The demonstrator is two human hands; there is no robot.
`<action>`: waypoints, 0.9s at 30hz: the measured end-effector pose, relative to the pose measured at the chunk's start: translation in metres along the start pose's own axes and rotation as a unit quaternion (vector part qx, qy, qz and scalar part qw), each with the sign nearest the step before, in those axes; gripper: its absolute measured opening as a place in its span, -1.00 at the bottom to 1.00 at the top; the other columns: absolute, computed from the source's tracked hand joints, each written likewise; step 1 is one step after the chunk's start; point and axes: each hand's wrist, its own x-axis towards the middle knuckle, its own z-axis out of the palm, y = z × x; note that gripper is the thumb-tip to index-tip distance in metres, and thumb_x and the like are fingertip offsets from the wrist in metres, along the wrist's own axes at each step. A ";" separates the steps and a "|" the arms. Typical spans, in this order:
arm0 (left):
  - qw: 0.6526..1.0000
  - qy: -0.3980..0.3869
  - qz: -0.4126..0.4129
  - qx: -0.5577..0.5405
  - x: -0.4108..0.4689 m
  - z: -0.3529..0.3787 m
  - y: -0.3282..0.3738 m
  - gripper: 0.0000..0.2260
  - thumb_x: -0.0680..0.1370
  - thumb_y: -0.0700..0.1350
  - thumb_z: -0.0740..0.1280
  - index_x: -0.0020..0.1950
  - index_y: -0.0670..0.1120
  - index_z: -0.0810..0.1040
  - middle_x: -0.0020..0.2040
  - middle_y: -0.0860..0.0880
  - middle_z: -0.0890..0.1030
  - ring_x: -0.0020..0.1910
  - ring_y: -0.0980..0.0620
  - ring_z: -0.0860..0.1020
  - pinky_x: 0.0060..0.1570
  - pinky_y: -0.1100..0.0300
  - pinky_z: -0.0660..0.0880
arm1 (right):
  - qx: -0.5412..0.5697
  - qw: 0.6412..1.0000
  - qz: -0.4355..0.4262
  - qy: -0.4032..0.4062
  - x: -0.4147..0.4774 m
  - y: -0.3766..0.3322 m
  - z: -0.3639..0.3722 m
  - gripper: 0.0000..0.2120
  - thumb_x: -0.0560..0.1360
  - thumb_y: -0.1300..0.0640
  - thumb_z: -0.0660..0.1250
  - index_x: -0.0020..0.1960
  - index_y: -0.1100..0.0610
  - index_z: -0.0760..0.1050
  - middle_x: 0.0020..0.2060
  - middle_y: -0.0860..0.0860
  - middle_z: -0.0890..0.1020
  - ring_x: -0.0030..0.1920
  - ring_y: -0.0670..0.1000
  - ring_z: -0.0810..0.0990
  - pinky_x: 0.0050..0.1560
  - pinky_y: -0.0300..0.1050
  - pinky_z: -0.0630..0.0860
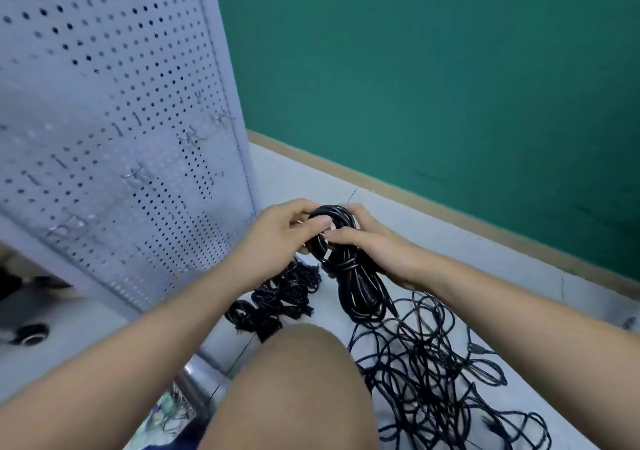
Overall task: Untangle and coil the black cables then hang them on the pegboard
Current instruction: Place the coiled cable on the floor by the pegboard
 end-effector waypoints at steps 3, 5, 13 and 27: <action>0.996 0.055 -0.065 -0.020 0.004 -0.021 -0.050 -0.85 0.68 -0.02 0.41 0.17 -0.04 0.71 0.01 -0.09 0.76 0.03 -0.11 0.73 0.06 -0.07 0.70 | -0.072 0.995 0.039 -0.060 0.037 0.036 0.026 -0.23 0.42 -0.17 0.66 0.50 -0.16 0.33 0.22 -0.02 0.73 0.18 -0.01 0.75 0.31 0.11 0.64; 0.989 0.092 -0.116 -0.025 0.003 -0.035 -0.088 -0.84 0.69 -0.04 0.40 0.17 -0.07 0.71 0.01 -0.10 0.77 0.04 -0.11 0.73 0.01 0.05 0.70 | -0.116 0.989 0.053 -0.080 0.063 0.064 0.048 -0.12 0.34 -0.16 0.71 0.51 -0.17 0.31 0.21 -0.11 0.71 0.17 -0.11 0.73 0.28 0.00 0.64; 0.932 0.150 -0.326 0.041 -0.036 -0.073 -0.247 -0.88 0.70 -0.10 0.40 0.02 -0.09 0.69 -0.04 -0.20 0.74 -0.14 -0.13 0.70 -0.04 -0.06 0.70 | -0.247 0.954 0.099 -0.140 0.149 0.179 0.159 -0.14 0.34 -0.13 0.68 0.51 -0.08 0.32 0.20 -0.05 0.62 0.17 0.01 0.62 0.10 -0.09 0.54; 0.819 -0.003 -0.410 0.401 -0.043 -0.078 -0.361 -0.80 0.70 -0.21 0.31 0.29 -0.27 0.54 0.15 -0.31 0.68 0.16 -0.29 0.68 0.09 -0.07 0.59 | -0.174 0.960 0.139 -0.168 0.170 0.280 0.218 -0.42 0.51 0.15 0.57 0.47 0.14 0.44 0.19 -0.07 0.63 0.14 -0.12 0.62 0.02 -0.45 0.51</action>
